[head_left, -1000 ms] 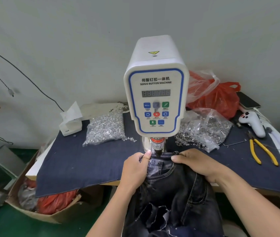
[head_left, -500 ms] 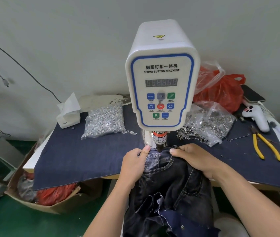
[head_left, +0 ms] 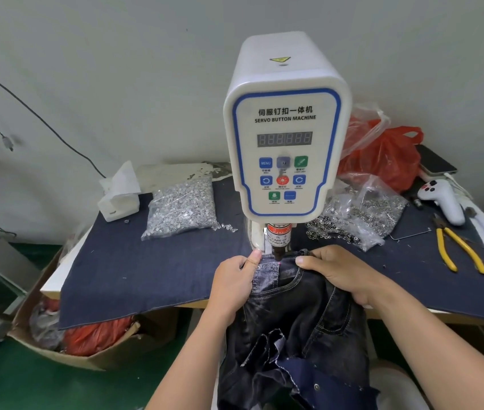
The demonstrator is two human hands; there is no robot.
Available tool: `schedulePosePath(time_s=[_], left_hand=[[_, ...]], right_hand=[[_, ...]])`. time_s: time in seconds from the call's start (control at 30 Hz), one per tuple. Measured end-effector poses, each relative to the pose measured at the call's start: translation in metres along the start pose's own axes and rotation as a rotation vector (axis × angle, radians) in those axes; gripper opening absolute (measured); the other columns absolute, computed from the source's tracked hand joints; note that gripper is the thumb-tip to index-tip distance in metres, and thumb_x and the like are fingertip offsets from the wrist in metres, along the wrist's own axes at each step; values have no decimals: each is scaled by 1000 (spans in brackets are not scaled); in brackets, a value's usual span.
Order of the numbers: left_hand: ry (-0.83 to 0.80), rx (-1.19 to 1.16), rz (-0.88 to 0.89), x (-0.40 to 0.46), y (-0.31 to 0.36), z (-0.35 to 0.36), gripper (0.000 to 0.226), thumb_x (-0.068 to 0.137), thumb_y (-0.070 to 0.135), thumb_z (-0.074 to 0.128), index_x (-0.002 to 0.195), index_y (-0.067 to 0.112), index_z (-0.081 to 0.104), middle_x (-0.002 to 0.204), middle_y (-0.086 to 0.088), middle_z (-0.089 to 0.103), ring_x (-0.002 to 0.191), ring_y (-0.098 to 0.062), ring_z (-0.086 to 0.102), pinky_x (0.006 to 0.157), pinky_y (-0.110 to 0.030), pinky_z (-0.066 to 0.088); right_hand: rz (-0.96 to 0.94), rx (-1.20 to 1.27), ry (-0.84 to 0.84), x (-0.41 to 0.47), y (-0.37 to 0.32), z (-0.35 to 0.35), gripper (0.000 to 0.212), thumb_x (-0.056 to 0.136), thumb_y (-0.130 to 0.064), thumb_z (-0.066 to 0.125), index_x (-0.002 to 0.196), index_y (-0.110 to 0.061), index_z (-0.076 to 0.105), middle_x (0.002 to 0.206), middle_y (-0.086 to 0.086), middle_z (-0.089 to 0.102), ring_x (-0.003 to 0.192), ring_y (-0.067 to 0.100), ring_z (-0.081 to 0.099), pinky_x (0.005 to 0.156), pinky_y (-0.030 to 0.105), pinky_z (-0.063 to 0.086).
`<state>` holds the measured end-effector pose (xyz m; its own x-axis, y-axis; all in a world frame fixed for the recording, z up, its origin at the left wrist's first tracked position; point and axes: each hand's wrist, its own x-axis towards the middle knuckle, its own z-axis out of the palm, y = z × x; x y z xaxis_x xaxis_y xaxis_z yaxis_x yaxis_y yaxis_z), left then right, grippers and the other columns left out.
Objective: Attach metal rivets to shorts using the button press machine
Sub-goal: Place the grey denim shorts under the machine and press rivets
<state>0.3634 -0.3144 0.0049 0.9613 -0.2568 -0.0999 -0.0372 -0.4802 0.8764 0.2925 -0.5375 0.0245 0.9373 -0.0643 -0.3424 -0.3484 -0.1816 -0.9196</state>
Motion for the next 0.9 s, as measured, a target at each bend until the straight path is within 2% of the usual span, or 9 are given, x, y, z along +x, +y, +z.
schedulePosePath(time_s=[0.33, 0.47, 0.67, 0.8, 0.9], left_hand=[[-17, -28, -11, -1, 1, 1, 58, 103, 58, 54, 69, 19, 28, 65, 4, 27, 61, -13, 27, 59, -33, 23], [-17, -24, -10, 0, 2, 1, 58, 103, 57, 54, 69, 18, 28, 66, 2, 28, 62, -15, 28, 60, -34, 23], [-14, -18, -16, -1, 2, 1, 59, 103, 59, 53, 68, 19, 28, 64, 4, 27, 60, -13, 27, 59, -33, 23], [-18, -12, -12, -1, 3, 1, 59, 103, 60, 53, 68, 20, 27, 64, 5, 27, 58, -11, 26, 59, -33, 22], [-20, -18, -10, -2, 3, 1, 58, 103, 59, 53, 69, 20, 27, 64, 6, 27, 57, -10, 25, 59, -33, 22]], right_hand=[[0, -8, 24, 0, 1, 0, 79, 68, -60, 76, 95, 12, 60, 90, 22, 71, 80, 23, 63, 79, 37, 46], [-9, -14, 27, 1, 1, 0, 77, 68, -60, 75, 96, 11, 62, 104, 30, 71, 81, 22, 66, 80, 37, 48], [-8, -6, 24, 1, 1, 1, 74, 67, -59, 74, 96, 9, 65, 104, 28, 72, 82, 23, 67, 81, 37, 48], [-10, -7, 26, 0, 1, 1, 72, 67, -60, 75, 91, 7, 65, 95, 25, 75, 77, 20, 66, 79, 36, 48], [-12, -7, 26, -1, 0, 1, 72, 66, -59, 75, 91, 7, 65, 98, 26, 74, 78, 20, 67, 79, 36, 48]])
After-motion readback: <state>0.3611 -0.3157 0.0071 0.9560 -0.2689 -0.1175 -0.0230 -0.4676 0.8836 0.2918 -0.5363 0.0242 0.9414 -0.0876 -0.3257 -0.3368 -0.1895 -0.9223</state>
